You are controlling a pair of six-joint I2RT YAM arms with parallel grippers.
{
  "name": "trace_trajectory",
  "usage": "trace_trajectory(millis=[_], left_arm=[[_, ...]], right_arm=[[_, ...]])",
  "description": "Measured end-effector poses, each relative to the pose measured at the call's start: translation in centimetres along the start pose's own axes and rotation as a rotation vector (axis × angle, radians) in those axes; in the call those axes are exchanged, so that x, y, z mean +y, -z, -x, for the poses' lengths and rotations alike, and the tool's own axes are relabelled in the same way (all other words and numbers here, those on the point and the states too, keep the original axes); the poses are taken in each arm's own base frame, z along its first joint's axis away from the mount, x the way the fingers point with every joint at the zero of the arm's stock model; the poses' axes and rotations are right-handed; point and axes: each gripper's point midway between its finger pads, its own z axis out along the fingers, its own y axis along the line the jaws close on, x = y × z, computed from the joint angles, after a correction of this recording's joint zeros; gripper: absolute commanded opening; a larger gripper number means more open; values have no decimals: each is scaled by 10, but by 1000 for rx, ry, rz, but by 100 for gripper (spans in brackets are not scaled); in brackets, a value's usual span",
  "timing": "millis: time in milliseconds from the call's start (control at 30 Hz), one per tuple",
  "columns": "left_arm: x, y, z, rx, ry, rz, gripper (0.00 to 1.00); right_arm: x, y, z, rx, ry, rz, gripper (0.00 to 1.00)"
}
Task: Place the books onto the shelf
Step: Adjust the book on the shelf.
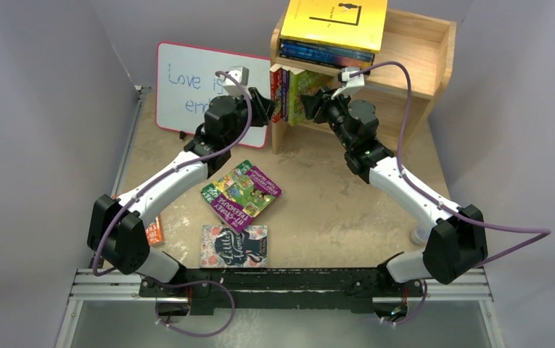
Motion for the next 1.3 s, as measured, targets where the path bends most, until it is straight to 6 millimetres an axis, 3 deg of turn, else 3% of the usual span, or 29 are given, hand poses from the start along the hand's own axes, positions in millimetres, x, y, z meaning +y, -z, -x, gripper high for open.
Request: trace_trajectory(millis=[300, 867, 1133, 1300], left_arm=[[-4, -19, -4, -6, -6, -30, 18], [-3, -27, -4, -20, -5, -46, 20], [-2, -26, -5, -14, -5, -38, 35], [0, -13, 0, -13, -6, -18, 38]], right_arm=[[0, 0, 0, -1, 4, 1, 47], [-1, -3, -3, 1, 10, 2, 49], [-2, -2, -4, 7, 11, -6, 50], [-5, 2, -5, 33, 9, -28, 51]])
